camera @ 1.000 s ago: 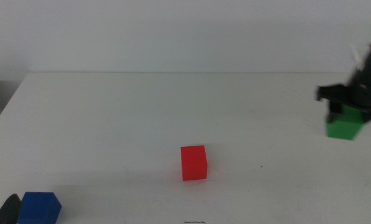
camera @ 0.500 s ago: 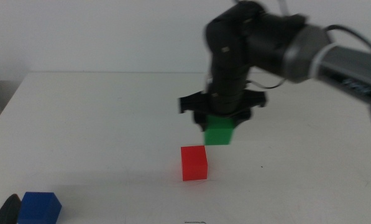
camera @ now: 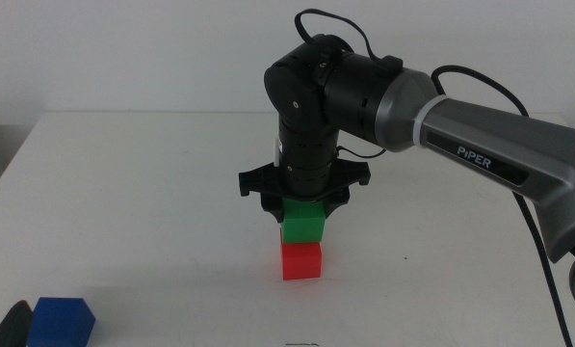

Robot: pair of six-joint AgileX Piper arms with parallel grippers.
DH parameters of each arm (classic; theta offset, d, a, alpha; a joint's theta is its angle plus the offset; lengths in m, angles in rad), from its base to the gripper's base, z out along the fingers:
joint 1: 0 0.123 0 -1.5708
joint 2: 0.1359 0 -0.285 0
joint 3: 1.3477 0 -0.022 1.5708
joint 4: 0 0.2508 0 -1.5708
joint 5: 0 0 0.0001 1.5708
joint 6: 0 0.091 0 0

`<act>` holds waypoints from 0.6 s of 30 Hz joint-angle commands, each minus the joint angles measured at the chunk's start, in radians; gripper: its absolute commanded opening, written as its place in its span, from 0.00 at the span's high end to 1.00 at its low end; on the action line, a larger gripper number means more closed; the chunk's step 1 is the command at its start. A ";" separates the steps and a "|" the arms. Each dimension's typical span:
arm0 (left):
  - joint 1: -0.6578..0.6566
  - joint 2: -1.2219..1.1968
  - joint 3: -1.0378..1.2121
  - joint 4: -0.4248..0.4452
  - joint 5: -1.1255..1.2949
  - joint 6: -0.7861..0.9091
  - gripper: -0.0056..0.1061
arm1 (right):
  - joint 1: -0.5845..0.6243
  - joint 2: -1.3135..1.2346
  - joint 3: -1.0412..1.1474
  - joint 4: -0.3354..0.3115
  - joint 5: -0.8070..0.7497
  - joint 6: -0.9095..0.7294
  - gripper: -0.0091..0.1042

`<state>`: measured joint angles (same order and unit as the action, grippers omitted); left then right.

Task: Stack red cubes first, then green, then blue cubes in a specific spot.

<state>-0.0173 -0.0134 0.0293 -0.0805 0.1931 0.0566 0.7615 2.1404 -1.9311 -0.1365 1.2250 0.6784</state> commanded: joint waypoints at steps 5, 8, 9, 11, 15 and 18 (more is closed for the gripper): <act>-0.003 -0.020 -0.004 -0.011 -0.077 -0.002 0.11 | 0.003 -0.066 -0.035 0.008 0.076 -0.012 0.93; -0.003 -0.020 -0.004 -0.011 -0.077 -0.002 0.11 | 0.003 -0.066 -0.035 0.029 0.076 -0.032 0.93; -0.003 -0.020 -0.004 -0.011 -0.077 -0.002 0.11 | 0.003 -0.066 -0.035 0.031 0.076 -0.035 0.93; -0.003 -0.020 -0.004 -0.011 -0.077 -0.002 0.11 | 0.003 -0.066 -0.035 0.030 0.076 -0.034 0.93; -0.003 -0.020 -0.004 -0.011 -0.077 -0.002 0.11 | 0.006 -0.081 -0.033 0.015 0.077 -0.034 0.93; -0.003 -0.020 -0.004 -0.011 -0.077 -0.002 0.11 | 0.015 -0.106 -0.032 -0.020 0.078 -0.033 0.93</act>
<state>-0.0173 -0.0134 0.0293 -0.0805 0.1931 0.0566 0.7707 2.1238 -1.9311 -0.1130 1.2261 0.6516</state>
